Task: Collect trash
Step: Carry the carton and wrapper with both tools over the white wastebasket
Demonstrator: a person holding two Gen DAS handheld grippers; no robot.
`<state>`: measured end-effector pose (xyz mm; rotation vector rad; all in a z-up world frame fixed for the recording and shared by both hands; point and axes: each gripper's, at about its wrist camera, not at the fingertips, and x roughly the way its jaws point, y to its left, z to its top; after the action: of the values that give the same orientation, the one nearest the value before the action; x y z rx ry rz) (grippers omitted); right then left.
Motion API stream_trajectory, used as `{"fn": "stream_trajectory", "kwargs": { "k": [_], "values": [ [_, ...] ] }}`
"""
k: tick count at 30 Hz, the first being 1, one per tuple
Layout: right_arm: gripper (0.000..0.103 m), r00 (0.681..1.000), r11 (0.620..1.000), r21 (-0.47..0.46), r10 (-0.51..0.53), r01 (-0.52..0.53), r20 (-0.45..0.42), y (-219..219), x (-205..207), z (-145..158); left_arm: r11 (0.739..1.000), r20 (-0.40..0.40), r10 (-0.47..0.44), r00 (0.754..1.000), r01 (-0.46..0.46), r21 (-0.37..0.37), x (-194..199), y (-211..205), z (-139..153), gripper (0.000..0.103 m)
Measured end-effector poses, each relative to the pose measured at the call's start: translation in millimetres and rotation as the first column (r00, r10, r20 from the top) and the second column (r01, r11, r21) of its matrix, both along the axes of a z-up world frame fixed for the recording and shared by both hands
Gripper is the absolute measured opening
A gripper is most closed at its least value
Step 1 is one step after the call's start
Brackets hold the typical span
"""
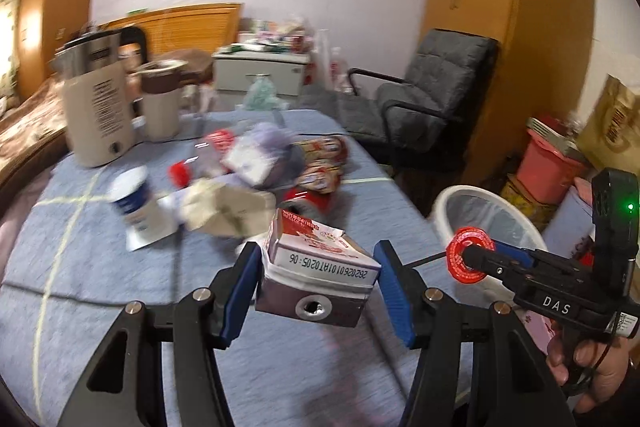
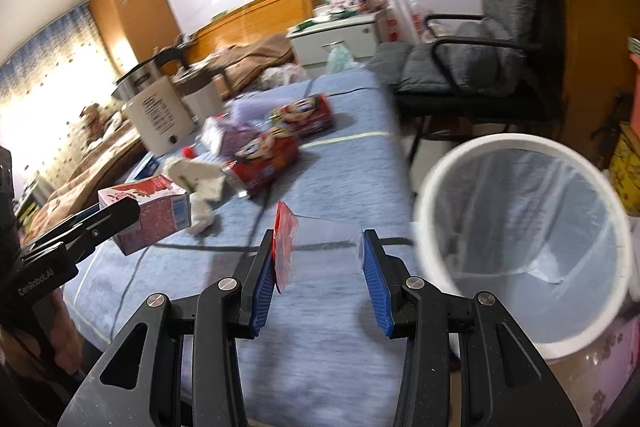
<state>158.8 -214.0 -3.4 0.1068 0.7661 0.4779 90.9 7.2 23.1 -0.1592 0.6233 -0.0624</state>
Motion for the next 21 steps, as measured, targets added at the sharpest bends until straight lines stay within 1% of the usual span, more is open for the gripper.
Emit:
{"fn": "stream_trajectory", "kwargs": {
  "k": [3,7,10,13,17,21],
  "values": [
    [0.042,0.998,0.998,-0.02,-0.064,0.065,0.01,-25.1,1.7,1.3,0.997,0.004,-0.075,0.997,0.075,-0.01,15.8,-24.3,1.7,0.06],
    [0.042,0.988,0.987,-0.042,-0.153,0.153,0.002,-61.1,6.1,-2.4,0.983,0.008,-0.18,0.984,0.18,-0.027,37.5,-58.9,2.5,0.06],
    [0.042,0.977,0.975,-0.057,-0.214,0.213,-0.011,-86.1,9.0,-7.1,0.964,0.004,-0.262,0.965,0.261,-0.05,53.2,-84.9,0.9,0.06],
    [0.042,0.967,0.964,-0.076,-0.255,0.253,-0.02,-101.5,11.1,-11.7,0.943,-0.005,-0.329,0.944,0.328,-0.059,65.9,-110.4,-3.3,0.06],
    [0.042,0.954,0.951,-0.099,-0.297,0.293,-0.03,-120.1,13.2,-19.1,0.919,-0.018,-0.39,0.921,0.388,-0.068,79.1,-136.6,-7.9,0.06],
    [0.043,0.946,0.942,-0.122,-0.321,0.314,-0.043,-128.6,17.4,-25.3,0.898,-0.049,-0.437,0.898,0.433,-0.077,92.8,-157.3,-17.2,0.06]
  ]
}}
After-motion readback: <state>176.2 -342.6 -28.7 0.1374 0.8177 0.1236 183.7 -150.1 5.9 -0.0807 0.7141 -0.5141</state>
